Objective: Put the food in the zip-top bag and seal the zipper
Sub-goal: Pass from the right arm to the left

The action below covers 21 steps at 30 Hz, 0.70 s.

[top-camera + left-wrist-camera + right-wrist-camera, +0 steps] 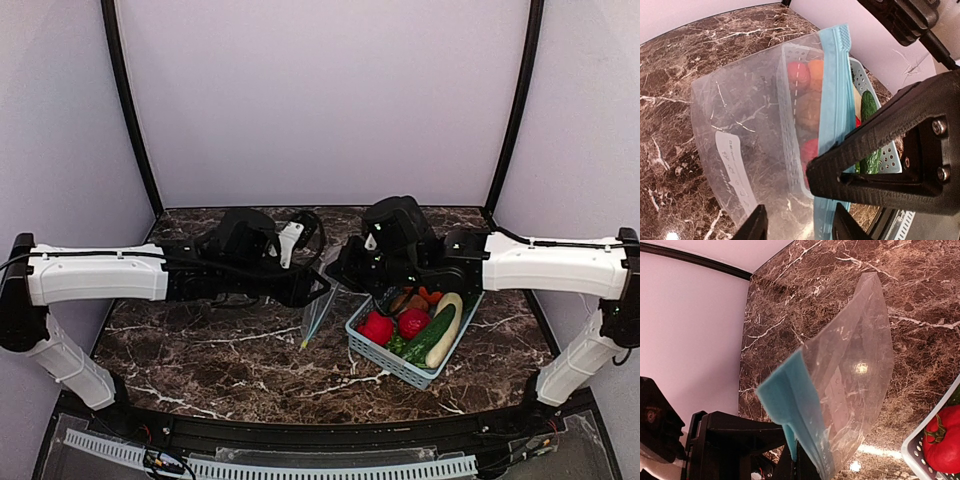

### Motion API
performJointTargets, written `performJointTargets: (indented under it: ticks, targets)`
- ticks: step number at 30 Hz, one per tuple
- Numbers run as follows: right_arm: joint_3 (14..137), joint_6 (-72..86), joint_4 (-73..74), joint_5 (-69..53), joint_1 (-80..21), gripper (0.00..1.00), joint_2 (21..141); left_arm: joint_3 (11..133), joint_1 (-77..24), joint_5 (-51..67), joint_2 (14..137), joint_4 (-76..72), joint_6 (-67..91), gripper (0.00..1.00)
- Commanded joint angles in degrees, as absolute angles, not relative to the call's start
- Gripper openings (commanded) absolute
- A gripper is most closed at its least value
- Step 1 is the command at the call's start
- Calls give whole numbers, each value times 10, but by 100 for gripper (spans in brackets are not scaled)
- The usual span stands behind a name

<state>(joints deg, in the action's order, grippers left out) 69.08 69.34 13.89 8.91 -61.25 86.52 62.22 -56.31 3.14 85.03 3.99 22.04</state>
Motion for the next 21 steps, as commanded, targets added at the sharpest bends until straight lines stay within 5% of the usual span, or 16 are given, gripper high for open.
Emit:
performJointTargets:
  ticks: [1,15,21]
  targets:
    - [708,694,146,98,-620,0,876,644,-574,10,862,72,197,38]
    - [695,693,151,116,-620,0,865,660,-597,-75,865,115,184,1]
    - [686,679,154,119,-621,23,841,659,-597,-88,858,123,203,1]
